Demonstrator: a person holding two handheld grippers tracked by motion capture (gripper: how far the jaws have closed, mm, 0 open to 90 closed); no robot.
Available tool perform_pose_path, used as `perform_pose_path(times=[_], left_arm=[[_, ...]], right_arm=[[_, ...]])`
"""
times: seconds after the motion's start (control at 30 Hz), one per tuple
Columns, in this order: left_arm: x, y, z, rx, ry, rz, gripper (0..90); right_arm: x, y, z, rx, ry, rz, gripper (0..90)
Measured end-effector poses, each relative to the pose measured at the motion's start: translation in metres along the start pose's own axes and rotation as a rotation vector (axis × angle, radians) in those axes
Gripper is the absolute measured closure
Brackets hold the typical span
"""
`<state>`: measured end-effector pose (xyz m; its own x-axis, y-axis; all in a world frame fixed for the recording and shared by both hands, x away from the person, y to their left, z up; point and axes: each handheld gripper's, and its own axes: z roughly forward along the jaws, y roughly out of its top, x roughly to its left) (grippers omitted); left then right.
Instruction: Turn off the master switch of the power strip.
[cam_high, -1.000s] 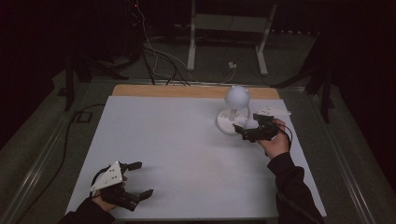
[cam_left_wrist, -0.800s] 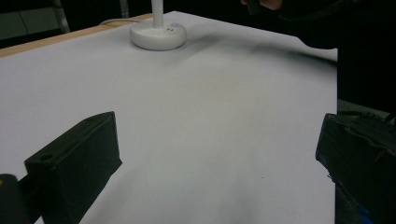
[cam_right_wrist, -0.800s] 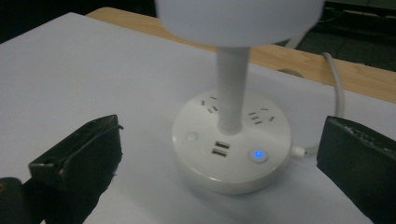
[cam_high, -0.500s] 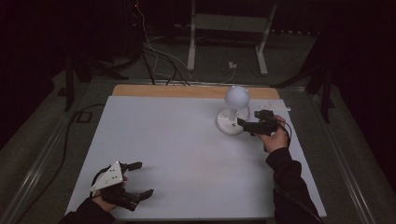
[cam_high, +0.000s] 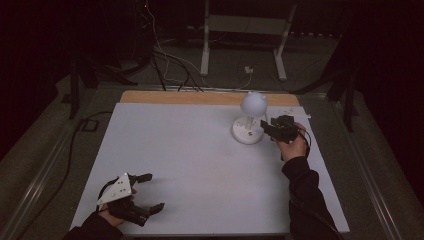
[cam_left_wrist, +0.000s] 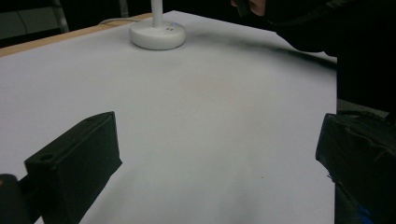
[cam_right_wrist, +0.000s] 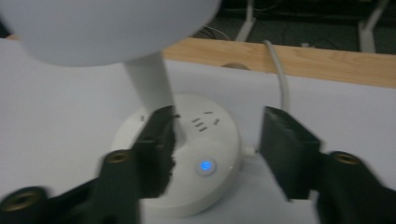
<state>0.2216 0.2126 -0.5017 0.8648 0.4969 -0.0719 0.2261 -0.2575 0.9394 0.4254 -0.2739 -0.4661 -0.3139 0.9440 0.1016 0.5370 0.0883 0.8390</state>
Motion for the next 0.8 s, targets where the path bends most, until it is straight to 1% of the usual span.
perform_pose_path(times=[0.1, 0.13, 0.17, 0.2, 0.23, 0.27, 0.43, 0.47, 0.53, 0.57, 0.6, 0.63, 0.8], left_arm=[[0.0, 0.0, 0.0, 0.002, -0.001, 0.003, 0.4], [0.0, 0.0, 0.0, 0.0, -0.001, 0.001, 0.4], [0.0, 0.0, 0.0, 0.0, -0.001, 0.001, 0.4], [0.0, 0.0, 0.0, -0.001, -0.001, 0.0, 0.4], [0.0, 0.0, 0.0, 0.0, -0.001, 0.001, 0.4], [0.0, 0.0, 0.0, 0.002, 0.0, 0.003, 0.4], [0.0, 0.0, 0.0, 0.001, -0.001, 0.0, 0.4], [0.0, 0.0, 0.0, 0.003, -0.001, 0.003, 0.4], [0.0, 0.0, 0.0, 0.001, -0.001, 0.001, 0.3], [0.0, 0.0, 0.0, 0.001, -0.001, 0.001, 0.4], [0.0, 0.0, 0.0, 0.002, -0.001, 0.0, 0.4], [0.0, 0.0, 0.0, 0.003, 0.0, 0.002, 0.4], [0.0, 0.0, 0.0, 0.002, -0.002, -0.002, 0.4]], right_arm=[[0.0, 0.001, 0.001, 0.008, -0.034, 0.009, 61.9], [0.0, 0.001, 0.001, 0.003, -0.048, 0.005, 63.8], [0.0, 0.001, 0.001, -0.001, -0.05, 0.01, 65.8], [0.0, 0.001, 0.001, -0.001, -0.05, 0.01, 65.8], [0.001, 0.0, 0.001, -0.001, -0.058, 0.02, 70.6], [0.001, 0.0, 0.002, 0.0, -0.056, 0.023, 71.6], [0.002, -0.001, 0.004, 0.015, -0.077, 0.019, 80.0], [0.003, -0.002, 0.006, 0.022, -0.082, 0.014, 81.2], [0.005, -0.003, 0.008, 0.031, -0.101, -0.014, 85.5], [0.006, -0.004, 0.009, 0.039, -0.101, -0.022, 87.3], [0.007, -0.005, 0.01, 0.04, -0.116, -0.036, 89.7], [0.008, -0.006, 0.011, 0.045, -0.119, -0.038, 90.0], [0.012, -0.01, 0.013, 0.044, -0.102, -0.054, 90.0]])
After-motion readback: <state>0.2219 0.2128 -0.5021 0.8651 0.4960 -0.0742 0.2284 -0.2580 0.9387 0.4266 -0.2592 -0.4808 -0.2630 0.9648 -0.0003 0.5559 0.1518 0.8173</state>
